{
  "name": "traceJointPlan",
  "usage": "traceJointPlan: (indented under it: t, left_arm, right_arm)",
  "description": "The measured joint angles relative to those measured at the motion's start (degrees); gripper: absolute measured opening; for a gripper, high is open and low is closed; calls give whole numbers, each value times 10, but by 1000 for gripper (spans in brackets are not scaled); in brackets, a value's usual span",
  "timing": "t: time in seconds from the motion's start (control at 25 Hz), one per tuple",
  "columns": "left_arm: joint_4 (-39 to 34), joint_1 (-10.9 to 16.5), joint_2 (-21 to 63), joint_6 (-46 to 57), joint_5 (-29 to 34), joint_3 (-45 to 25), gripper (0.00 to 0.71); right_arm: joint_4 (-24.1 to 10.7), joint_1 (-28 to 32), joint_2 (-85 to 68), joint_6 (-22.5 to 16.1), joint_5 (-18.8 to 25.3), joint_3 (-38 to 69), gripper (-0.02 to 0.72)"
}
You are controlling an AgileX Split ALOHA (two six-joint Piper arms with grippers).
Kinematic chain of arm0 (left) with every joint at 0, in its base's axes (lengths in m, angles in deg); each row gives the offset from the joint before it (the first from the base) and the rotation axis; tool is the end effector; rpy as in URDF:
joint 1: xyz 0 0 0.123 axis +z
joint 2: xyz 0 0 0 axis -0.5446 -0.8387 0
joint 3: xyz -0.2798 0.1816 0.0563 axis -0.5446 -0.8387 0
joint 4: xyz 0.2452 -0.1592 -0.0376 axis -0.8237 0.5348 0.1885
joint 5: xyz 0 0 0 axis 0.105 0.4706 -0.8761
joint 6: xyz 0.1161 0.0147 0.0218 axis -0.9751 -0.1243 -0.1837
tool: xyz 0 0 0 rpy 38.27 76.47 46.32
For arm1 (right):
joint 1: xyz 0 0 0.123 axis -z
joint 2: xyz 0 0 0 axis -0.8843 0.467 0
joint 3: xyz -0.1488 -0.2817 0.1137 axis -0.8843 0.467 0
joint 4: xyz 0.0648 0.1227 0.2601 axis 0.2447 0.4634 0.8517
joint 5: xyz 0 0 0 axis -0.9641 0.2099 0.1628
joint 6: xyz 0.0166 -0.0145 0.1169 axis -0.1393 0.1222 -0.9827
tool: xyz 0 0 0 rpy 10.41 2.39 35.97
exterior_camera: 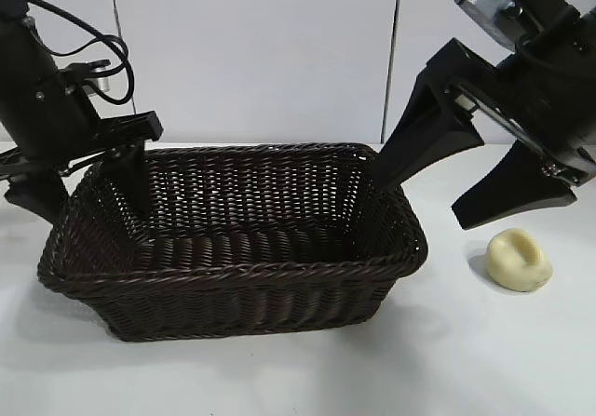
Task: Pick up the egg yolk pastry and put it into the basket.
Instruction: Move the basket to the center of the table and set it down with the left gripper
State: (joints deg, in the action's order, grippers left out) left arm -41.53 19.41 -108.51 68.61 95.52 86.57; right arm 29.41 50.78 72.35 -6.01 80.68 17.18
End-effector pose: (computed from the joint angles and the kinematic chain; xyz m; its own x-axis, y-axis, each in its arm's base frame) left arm 0.4144 -0.1348 0.1646 -0.9938 0.0458 -0.1009 0.0747 0.9495 -0.3048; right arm 0.2967 0.1233 0.2323 -0.9041 -0.1512 -0.3997 -0.3502 0.7982 0.4902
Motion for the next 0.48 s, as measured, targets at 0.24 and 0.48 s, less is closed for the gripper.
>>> traceJointPlan:
  t: [0.24, 0.48]
  left_arm:
    - [-34, 0, 13, 0, 12, 0, 655]
    - [-64, 0, 72, 0, 41, 0, 658]
  right_arm:
    - [0, 0, 0, 0, 0, 0, 664]
    - [0, 0, 0, 0, 0, 0, 664]
